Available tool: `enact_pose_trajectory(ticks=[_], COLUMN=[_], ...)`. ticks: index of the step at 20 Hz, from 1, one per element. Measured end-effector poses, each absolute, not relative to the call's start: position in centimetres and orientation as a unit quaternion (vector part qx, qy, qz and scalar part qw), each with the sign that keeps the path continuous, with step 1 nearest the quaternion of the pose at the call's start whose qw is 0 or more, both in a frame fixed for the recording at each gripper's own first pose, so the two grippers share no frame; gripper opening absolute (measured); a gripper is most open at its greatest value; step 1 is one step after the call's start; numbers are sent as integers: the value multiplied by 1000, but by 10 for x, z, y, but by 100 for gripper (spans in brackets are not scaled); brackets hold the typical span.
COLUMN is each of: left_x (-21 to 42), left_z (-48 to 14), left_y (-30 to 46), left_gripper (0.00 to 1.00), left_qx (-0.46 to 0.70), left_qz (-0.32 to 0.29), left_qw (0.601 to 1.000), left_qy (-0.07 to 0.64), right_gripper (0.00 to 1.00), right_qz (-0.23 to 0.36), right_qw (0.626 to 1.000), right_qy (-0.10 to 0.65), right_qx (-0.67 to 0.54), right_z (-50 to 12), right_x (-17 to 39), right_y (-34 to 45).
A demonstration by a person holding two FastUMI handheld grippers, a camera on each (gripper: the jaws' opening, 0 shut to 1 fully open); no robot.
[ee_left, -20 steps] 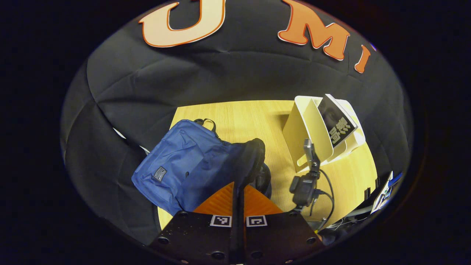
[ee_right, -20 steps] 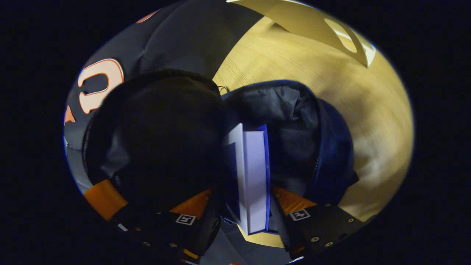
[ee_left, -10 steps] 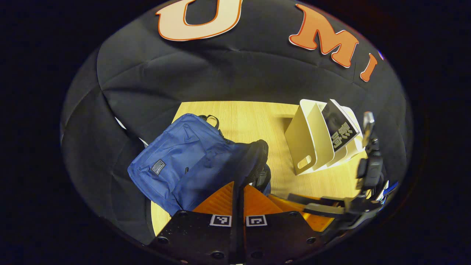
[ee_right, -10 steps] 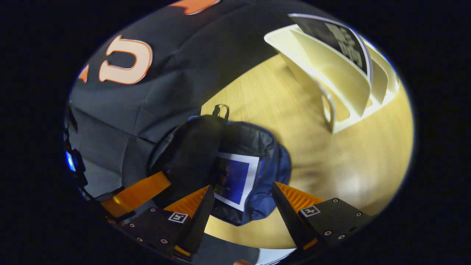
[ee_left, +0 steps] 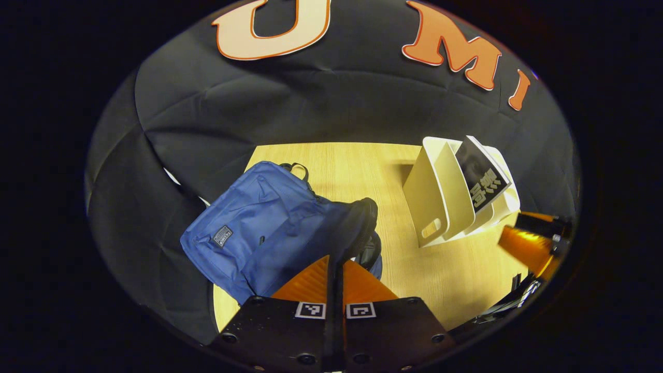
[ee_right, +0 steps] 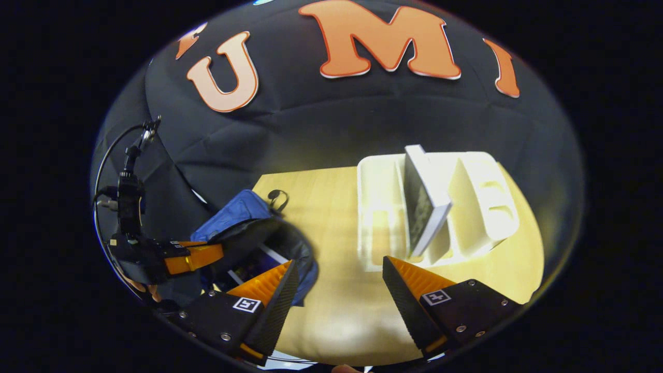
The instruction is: Open the schoolbag, grab two books from the bookshelf and put them into the schoolbag.
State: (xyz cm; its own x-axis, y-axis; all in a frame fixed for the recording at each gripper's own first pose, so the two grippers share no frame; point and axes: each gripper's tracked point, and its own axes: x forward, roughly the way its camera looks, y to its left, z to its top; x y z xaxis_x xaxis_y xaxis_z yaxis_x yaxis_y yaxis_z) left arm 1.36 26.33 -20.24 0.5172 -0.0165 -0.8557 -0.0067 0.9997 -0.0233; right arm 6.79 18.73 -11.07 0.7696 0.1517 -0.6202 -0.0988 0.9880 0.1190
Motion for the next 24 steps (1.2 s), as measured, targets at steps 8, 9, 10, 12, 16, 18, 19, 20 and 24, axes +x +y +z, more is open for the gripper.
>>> enact_pose_trajectory(ticks=[8,9,10,12,16,18,19,20,24], left_x=[13,13,12,11,7,6,6,7,8], left_z=[-197,-197,-198,-200,-204,-207,-207,-207,-210], left_y=[263,262,263,263,263,263,263,263,262], left_gripper=[0,0,0,1,0,6,1,0,0], left_qx=[-7,-10,-13,-18,-37,-42,-43,-43,-44], left_qz=[8,7,8,9,11,11,10,10,7], left_qw=[874,875,874,874,873,871,871,871,869], left_qy=[485,485,485,485,486,489,489,489,493], right_gripper=[97,97,97,97,97,97,97,97,95], right_qz=[13,20,22,42,32,32,36,39,52], right_qw=[925,921,914,894,882,876,872,865,839], right_qy=[374,383,399,445,468,480,487,498,539], right_qx=[-66,-68,-65,-21,-33,-42,-40,-42,-46], right_z=[-95,-98,-104,-117,-137,-145,-148,-155,-176], right_x=[127,137,142,148,181,196,202,206,212], right_y=[85,83,80,90,81,82,86,87,93])
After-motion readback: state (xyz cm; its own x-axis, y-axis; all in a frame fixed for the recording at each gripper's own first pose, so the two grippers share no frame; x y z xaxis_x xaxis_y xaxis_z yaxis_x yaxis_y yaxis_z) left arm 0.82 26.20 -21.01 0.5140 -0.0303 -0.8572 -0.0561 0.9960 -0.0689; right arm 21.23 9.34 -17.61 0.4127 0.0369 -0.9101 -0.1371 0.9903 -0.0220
